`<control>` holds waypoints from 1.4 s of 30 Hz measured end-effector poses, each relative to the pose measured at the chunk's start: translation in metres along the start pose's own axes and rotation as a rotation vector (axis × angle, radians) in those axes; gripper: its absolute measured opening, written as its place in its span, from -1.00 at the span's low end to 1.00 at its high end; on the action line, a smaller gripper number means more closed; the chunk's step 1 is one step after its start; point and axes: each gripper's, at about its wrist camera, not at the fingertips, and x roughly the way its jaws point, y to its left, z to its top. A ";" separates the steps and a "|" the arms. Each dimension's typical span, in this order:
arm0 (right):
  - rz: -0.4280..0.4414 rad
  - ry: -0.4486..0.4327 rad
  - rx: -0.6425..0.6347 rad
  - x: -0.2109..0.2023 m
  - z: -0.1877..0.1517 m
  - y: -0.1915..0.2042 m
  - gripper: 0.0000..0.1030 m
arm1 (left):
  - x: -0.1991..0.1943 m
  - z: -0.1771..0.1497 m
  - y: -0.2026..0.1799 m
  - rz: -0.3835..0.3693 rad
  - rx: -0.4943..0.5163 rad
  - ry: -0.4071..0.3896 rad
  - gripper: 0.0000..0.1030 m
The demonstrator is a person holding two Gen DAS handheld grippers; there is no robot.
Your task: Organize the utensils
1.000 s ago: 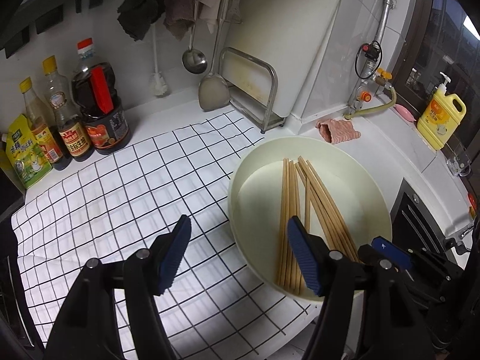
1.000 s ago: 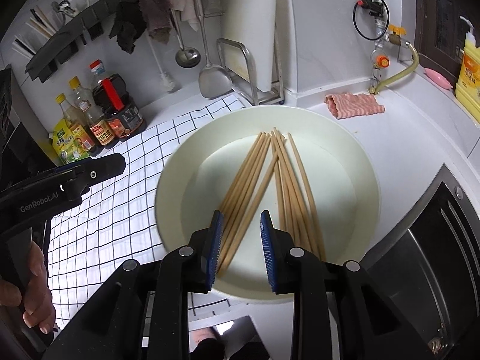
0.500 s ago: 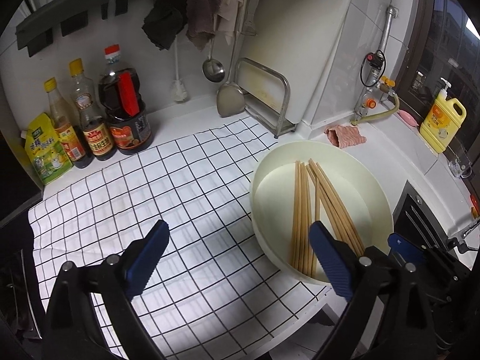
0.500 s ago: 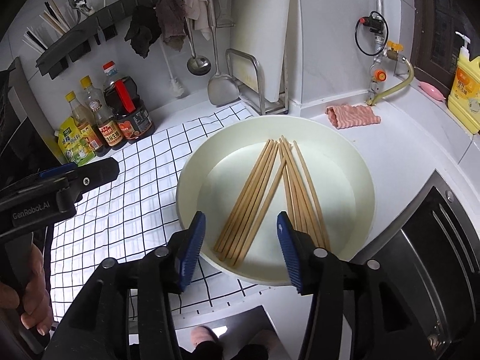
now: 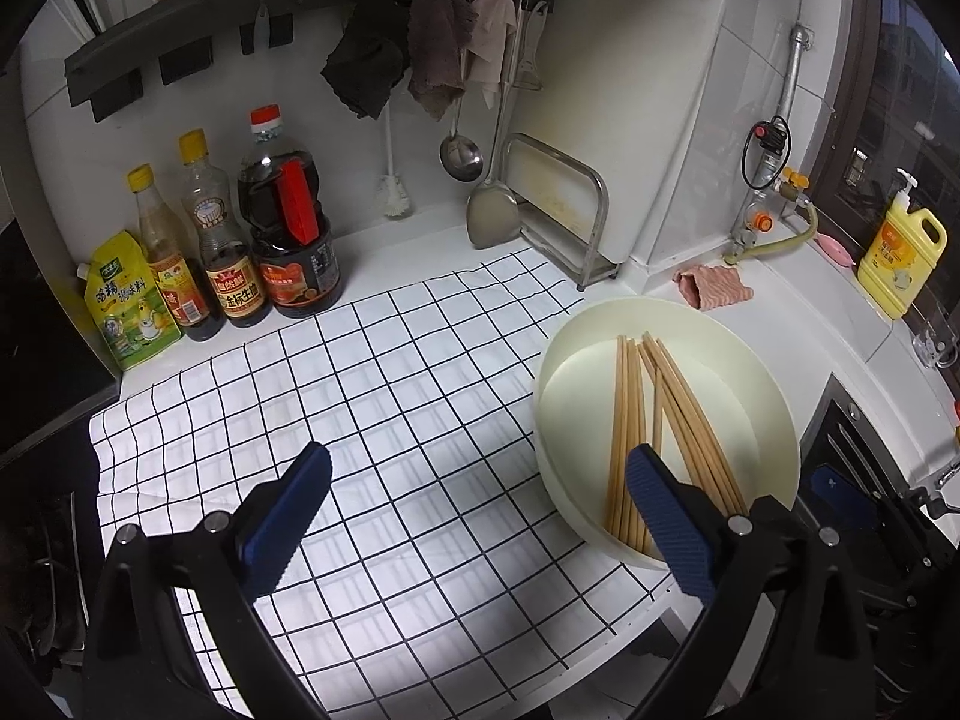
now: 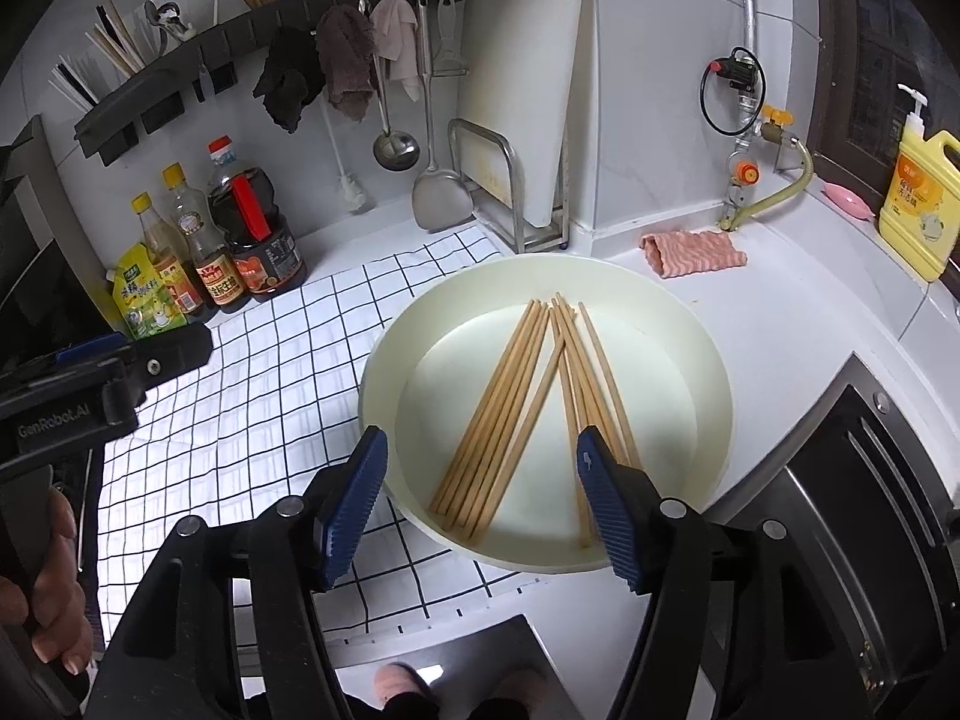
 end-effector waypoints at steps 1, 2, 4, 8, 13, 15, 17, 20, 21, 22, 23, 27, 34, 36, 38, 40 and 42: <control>-0.003 0.002 0.002 0.000 0.000 0.000 0.22 | 0.000 0.000 0.000 0.000 0.000 -0.001 0.88; -0.005 0.003 0.003 0.000 0.000 -0.001 0.22 | -0.001 0.000 0.000 -0.001 0.001 -0.002 0.88; -0.012 0.003 0.004 -0.001 0.000 -0.001 0.22 | -0.002 0.001 -0.001 0.000 0.002 -0.005 0.88; -0.020 0.002 0.006 -0.002 0.001 -0.002 0.23 | -0.005 0.002 -0.001 0.000 0.003 -0.014 0.88; -0.025 0.003 0.004 -0.002 0.001 -0.001 0.23 | -0.008 0.003 -0.001 0.003 -0.003 -0.016 0.88; -0.026 0.003 0.004 -0.002 0.001 -0.001 0.23 | -0.009 0.004 -0.001 0.005 -0.007 -0.019 0.88; -0.029 0.005 0.003 -0.001 0.001 -0.001 0.24 | -0.010 0.005 -0.002 0.006 -0.004 -0.024 0.88; -0.030 0.009 0.005 -0.001 0.002 -0.002 0.24 | -0.009 0.005 -0.004 0.012 0.009 -0.021 0.88; -0.030 0.009 0.004 -0.001 0.002 -0.003 0.24 | -0.009 0.005 -0.004 0.011 0.009 -0.020 0.88; -0.030 0.009 0.003 0.000 0.002 -0.003 0.24 | -0.009 0.005 -0.005 0.010 0.010 -0.020 0.88; -0.031 0.008 0.002 0.000 0.002 -0.003 0.24 | -0.009 0.005 -0.005 0.009 0.011 -0.020 0.88; -0.032 0.011 0.004 0.000 0.003 -0.004 0.24 | -0.009 0.005 -0.006 0.014 0.009 -0.022 0.88; -0.032 0.011 -0.004 0.002 0.004 -0.004 0.24 | -0.006 0.007 -0.004 0.013 0.014 -0.013 0.88; -0.033 0.009 -0.009 0.003 0.004 -0.003 0.24 | -0.006 0.007 -0.004 0.016 0.018 -0.015 0.88; -0.033 0.008 -0.014 0.003 0.004 -0.002 0.24 | -0.007 0.008 -0.004 0.019 0.023 -0.020 0.88; -0.032 0.008 -0.017 0.004 0.004 -0.002 0.24 | -0.007 0.008 -0.005 0.016 0.025 -0.020 0.88; -0.032 0.008 -0.018 0.004 0.004 -0.002 0.24 | -0.007 0.008 -0.006 0.017 0.025 -0.019 0.88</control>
